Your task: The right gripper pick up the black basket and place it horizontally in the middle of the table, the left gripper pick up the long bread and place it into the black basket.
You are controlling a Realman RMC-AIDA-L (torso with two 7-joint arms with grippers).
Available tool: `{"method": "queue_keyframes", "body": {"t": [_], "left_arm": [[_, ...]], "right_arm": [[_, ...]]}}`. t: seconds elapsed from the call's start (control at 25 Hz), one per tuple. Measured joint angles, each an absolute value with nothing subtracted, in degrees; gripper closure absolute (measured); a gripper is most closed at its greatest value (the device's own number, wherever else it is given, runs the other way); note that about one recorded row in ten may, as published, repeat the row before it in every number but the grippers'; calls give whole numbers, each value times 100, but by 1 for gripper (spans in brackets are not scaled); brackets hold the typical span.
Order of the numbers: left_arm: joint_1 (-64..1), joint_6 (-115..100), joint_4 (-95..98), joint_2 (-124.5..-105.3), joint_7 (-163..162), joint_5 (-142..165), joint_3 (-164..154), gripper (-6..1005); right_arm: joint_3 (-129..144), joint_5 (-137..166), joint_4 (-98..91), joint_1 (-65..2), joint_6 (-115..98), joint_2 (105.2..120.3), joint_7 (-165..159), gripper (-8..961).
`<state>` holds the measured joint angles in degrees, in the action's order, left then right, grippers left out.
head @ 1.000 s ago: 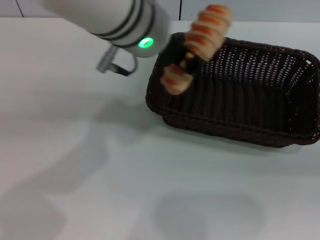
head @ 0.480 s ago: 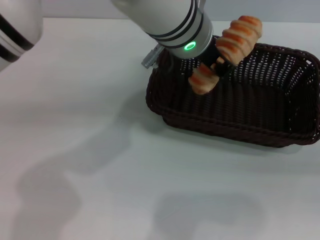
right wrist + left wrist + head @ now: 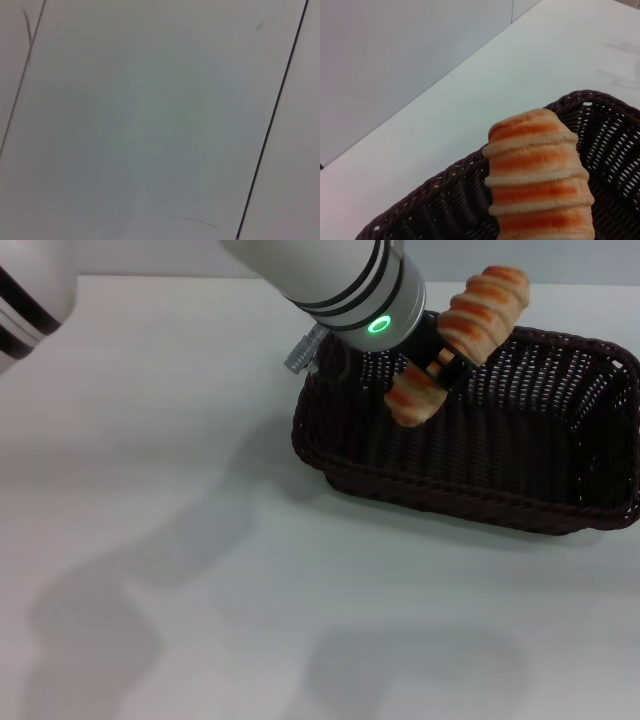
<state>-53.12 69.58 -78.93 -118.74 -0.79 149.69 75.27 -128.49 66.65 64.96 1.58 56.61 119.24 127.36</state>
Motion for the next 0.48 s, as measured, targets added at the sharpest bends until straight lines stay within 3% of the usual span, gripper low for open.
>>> {"method": "queue_keyframes", "body": {"t": [0.24,0.48], "left_arm": [[-5255,6883,-7900,-11874,-111,14881,7559,665],[-5246,6882,-7934,-11874,-119,14838,7576,423]], "right_arm": [[-12847,6674,6495,144,5705,11918,12736,190],[-12849,6677,6495,176,5746,11917,12736,190]]}}
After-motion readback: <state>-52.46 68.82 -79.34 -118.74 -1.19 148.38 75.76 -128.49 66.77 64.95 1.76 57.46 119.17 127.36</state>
